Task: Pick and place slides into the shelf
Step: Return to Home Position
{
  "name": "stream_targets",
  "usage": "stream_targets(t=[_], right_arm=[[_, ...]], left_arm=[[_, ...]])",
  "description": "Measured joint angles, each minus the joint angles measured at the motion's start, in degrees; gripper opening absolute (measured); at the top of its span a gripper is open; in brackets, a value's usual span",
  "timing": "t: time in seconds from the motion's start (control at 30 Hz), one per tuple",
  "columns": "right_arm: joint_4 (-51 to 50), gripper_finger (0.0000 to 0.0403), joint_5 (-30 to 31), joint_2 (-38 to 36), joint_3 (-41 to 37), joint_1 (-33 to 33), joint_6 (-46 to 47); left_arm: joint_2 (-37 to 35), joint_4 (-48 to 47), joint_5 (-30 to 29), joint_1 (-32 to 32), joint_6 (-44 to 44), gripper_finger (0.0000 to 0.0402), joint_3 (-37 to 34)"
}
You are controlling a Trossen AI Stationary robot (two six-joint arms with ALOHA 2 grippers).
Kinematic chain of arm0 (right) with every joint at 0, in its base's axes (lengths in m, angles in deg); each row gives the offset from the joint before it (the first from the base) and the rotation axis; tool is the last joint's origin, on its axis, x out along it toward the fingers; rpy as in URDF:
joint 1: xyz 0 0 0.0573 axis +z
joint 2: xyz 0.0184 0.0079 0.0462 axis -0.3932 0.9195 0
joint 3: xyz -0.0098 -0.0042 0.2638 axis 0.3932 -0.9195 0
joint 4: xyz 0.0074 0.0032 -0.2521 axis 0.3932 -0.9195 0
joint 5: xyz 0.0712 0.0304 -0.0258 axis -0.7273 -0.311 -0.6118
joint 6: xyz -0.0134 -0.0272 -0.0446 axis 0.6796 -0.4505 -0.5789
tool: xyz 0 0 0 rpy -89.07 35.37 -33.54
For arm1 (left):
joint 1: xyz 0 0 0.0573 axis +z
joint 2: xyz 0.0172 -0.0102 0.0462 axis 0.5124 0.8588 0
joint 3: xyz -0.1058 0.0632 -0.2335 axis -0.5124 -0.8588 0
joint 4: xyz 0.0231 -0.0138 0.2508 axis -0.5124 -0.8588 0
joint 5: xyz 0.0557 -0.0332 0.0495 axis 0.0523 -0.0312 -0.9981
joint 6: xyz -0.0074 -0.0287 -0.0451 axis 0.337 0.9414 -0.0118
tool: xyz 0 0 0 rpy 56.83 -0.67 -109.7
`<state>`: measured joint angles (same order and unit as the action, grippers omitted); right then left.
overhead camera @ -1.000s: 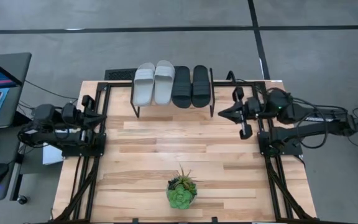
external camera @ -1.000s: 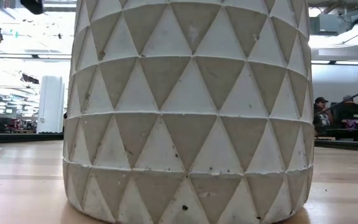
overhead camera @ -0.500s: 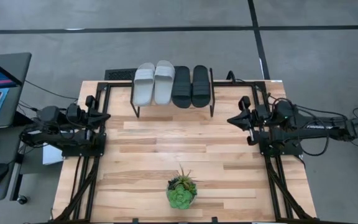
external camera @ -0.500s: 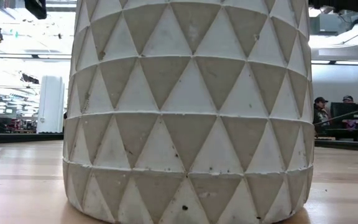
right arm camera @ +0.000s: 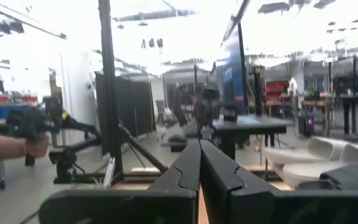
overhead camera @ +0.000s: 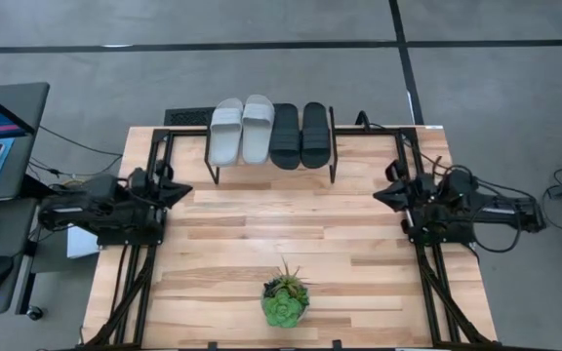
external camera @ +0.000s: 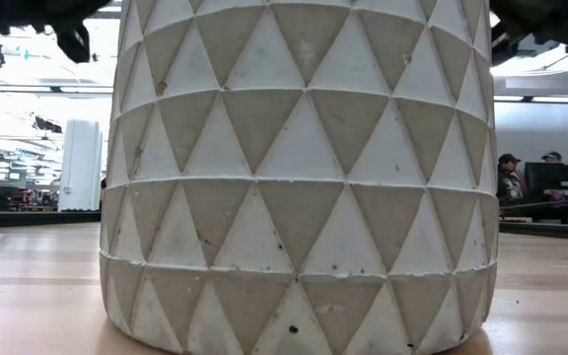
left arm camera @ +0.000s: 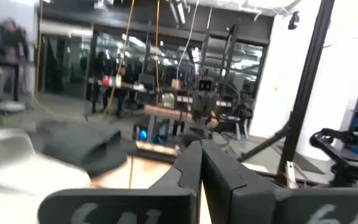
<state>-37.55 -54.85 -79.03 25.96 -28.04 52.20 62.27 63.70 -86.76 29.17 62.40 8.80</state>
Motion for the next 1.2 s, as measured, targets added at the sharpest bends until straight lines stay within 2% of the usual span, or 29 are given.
stream_targets(t=[0.07, 0.17, 0.43, 0.73, 1.0, 1.2], right_arm=[[-1.4, 0.0, -0.1, -3.9, -1.1, 0.0, 0.1], [-6.1, 0.0, -0.3, -8.8, -1.8, 0.0, 0.4], [-14.0, 0.0, -2.3, -8.5, -2.0, 0.0, 1.6], [-17.5, 0.0, -3.0, -8.5, -3.8, 0.0, 2.1], [-14.3, 0.0, -3.1, -8.5, -9.5, 0.0, 5.1], [-9.4, 0.0, -3.1, -8.5, -11.3, -0.1, 1.3]], left_arm=[[0.0, 0.3, 0.0, 0.0, 2.4, 0.0, -1.8], [0.0, 5.8, 0.1, -0.3, 3.8, 0.0, -5.6], [0.0, 18.7, -3.1, -3.3, 7.0, 0.0, -16.1], [0.1, 17.4, -12.6, -8.4, 4.7, 0.0, -16.1], [0.1, 16.0, -14.6, -9.0, 4.8, 0.0, -16.2], [0.1, 15.7, -14.6, -9.0, 5.6, 0.0, -16.2]])
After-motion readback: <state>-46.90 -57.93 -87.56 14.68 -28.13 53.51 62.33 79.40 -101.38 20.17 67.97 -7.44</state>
